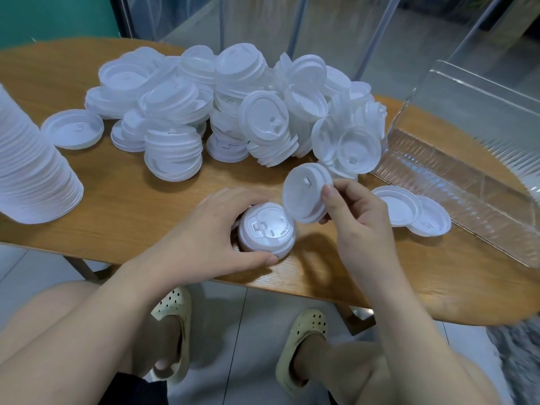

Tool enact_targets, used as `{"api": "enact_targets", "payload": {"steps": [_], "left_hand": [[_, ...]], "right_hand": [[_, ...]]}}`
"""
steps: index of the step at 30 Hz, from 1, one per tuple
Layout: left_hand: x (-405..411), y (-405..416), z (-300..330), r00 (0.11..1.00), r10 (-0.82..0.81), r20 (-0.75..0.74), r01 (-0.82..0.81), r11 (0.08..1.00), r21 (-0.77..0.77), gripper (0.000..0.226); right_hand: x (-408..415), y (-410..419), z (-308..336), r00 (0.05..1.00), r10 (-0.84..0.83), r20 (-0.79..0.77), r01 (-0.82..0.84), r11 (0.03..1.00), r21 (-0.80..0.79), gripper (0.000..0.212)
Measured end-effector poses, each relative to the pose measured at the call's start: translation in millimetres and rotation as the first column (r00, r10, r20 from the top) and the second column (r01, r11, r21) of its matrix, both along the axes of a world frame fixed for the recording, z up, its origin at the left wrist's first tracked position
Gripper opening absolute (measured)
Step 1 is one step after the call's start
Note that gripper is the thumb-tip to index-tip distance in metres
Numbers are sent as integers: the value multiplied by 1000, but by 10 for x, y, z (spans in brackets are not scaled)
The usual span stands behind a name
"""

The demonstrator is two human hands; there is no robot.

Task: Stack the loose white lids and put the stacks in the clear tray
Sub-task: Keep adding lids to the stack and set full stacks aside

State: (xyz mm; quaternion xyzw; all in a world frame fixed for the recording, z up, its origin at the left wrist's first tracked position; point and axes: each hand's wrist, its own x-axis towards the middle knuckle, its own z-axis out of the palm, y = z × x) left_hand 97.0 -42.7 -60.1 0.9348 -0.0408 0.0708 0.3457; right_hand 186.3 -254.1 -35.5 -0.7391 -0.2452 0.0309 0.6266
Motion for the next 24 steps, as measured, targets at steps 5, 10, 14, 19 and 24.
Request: {"api": "enact_targets", "payload": {"steps": [5, 10, 14, 19, 24], "left_hand": [[-8, -3, -13, 1000, -9, 12, 9, 1000, -15, 76], [16, -10, -14, 1000, -7, 24, 8, 999, -33, 71], [19, -23, -13, 1000, 5, 15, -4, 999, -45, 75], [3, -27, -4, 1000, 7, 7, -7, 999, -48, 76], [3, -32, 16, 1000, 4, 13, -4, 999, -39, 75]], "right_hand": [[4, -20, 19, 996, 51, -69, -45, 995, 88, 18], [3, 16, -24, 976, 136, -171, -123, 989, 79, 22], [-27, 62, -60, 975, 127, -182, -132, 991, -16, 27], [-76, 132, -44, 979, 71, -192, -83, 995, -53, 20], [-56, 60, 6, 965, 142, -219, -167, 981, -100, 23]]}}
